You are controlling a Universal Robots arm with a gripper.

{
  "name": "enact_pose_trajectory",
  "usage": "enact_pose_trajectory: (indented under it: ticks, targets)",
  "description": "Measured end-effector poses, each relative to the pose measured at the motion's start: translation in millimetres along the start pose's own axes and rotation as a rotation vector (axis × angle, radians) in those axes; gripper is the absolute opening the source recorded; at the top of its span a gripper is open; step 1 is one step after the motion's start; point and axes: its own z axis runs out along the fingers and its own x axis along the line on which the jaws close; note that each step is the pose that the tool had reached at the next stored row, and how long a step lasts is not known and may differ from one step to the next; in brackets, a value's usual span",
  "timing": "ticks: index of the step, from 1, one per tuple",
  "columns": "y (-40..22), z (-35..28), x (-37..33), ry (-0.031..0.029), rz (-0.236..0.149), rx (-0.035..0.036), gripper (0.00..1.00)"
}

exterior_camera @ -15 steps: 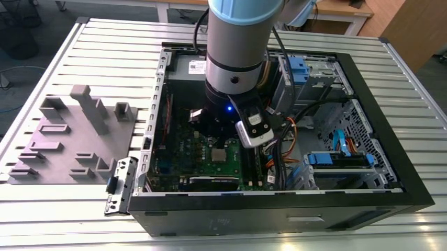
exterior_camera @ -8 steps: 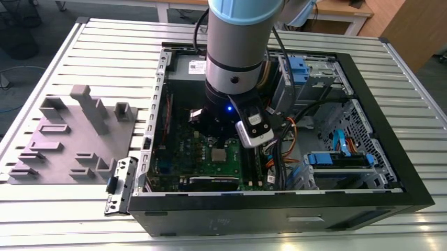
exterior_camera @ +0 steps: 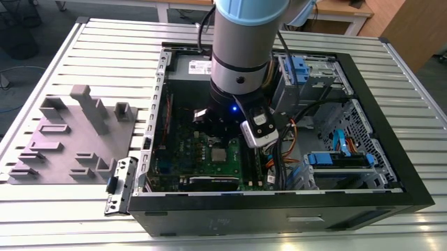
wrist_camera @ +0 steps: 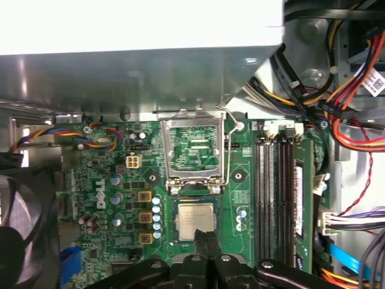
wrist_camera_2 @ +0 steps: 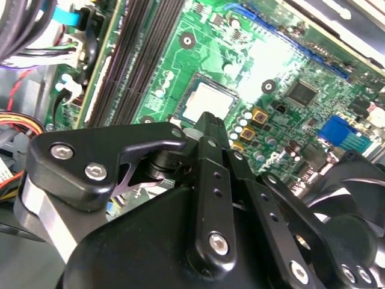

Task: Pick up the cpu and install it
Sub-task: 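Close the cpu cover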

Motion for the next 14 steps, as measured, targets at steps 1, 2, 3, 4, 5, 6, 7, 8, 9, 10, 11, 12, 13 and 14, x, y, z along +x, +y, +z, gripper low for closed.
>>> enact_pose_trajectory:
  ticks: [1, 2, 3, 4, 5, 6, 7, 8, 9, 10, 11, 12, 13, 14]
  targets:
    - [0.1, 0.0, -1.5, 0.0, 0.0, 0.0001, 0.11]
    - [0.1, 0.0, -2.8, 0.0, 0.0, 0.0001, 0.11]
    - [0.1, 0.0, -3.8, 0.0001, 0.0, 0.0002, 0.11]
    - [0.1, 0.0, -4.1, 0.0, 0.0, 0.0002, 0.11]
    - [0.1, 0.0, -4.2, 0.0001, 0.0, 0.0001, 0.11]
    - [0.2, 0.0, -4.7, 0.0001, 0.0, 0.0001, 0.11]
    - [0.2, 0.1, -5.2, 0.0001, 0.0, 0.0001, 0.11]
    - [0.2, 0.1, -5.2, 0.0001, 0.0, 0.0001, 0.11]
    - [0.2, 0.1, -5.2, 0.0001, 0.0, 0.0001, 0.11]
    - [0.2, 0.1, -5.2, 0.0001, 0.0, 0.0001, 0.11]
    - [0.2, 0.1, -5.2, 0.0001, 0.0, 0.0001, 0.11]
    - [0.2, 0.1, -5.2, 0.0001, 0.0, 0.0001, 0.11]
    - [0.2, 0.1, -5.3, 0.0001, 0.0, 0.0001, 0.11]
    - [0.2, 0.1, -5.3, 0.0001, 0.0, 0.0001, 0.11]
